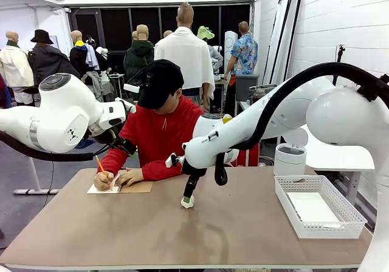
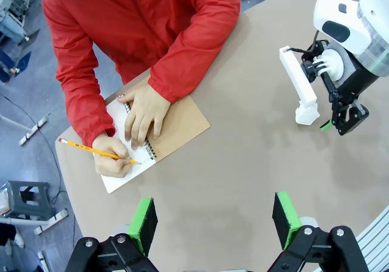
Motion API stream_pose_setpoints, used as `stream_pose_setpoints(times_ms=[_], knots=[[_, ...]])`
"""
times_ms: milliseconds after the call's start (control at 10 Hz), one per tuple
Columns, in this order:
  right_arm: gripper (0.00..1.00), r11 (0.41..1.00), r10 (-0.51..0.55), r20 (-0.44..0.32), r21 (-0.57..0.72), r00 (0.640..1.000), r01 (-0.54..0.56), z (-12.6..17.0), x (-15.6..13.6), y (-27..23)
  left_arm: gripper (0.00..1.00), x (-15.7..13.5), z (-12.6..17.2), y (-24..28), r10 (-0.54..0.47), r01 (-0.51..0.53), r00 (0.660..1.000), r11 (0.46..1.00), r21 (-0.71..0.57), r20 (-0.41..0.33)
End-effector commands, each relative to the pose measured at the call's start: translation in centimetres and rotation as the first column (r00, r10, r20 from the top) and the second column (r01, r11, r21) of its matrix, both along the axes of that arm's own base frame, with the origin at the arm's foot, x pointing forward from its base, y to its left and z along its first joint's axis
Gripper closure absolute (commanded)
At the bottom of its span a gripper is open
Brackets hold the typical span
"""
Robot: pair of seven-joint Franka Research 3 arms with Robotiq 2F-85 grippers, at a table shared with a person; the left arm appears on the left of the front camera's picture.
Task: Sort the paper based on its condition.
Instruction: If a person hands you a paper, place it in the Organizing basket , and if it's crumpled, put it in the Trash can.
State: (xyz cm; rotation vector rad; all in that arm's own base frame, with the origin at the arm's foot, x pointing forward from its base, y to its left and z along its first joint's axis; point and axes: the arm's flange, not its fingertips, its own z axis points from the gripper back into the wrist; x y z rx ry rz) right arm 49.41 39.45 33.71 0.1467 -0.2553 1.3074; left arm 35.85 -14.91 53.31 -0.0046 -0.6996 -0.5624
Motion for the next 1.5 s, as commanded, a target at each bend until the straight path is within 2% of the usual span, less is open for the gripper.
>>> stream_pose_setpoints(times_ms=[0,800,900,1000,1100,1200,1400], knots=[[0.00,1.000,0.005,0.007,0.008,1.000,-0.005,-0.8,1.2,0.5,0.00,0.0,-0.1,0.0,-0.002,0.002,1.000,1.000,0.002,-0.002],[0.00,0.999,-0.021,-0.045,-0.032,0.999,0.020,-2.3,2.2,0.7,0.00,0.0,-0.1,0.0,-0.002,0.002,1.000,1.000,0.002,-0.002],[0.19,0.999,-0.029,-0.047,-0.033,0.998,0.027,-2.3,2.3,0.8,0.00,0.0,-0.1,0.0,-0.002,0.002,1.000,1.000,0.002,-0.002],[0.28,0.999,-0.038,-0.052,-0.031,0.998,0.036,-2.4,2.4,0.8,0.00,0.0,-0.1,0.0,-0.002,0.002,1.000,1.000,0.002,-0.002],[0.28,0.999,-0.037,-0.057,-0.035,0.998,0.035,-2.5,2.5,0.9,0.00,0.0,-0.1,0.0,-0.002,0.002,1.000,1.000,0.002,-0.002],[0.43,0.999,-0.040,-0.059,-0.036,0.997,0.038,-2.5,2.5,0.9,0.00,0.0,-0.1,0.0,-0.002,0.002,1.000,1.000,0.002,-0.002],[0.83,0.999,-0.041,-0.065,-0.031,0.997,0.039,-2.6,2.7,0.9,0.00,0.0,-0.1,0.0,-0.002,0.002,1.000,1.000,0.002,-0.002]])
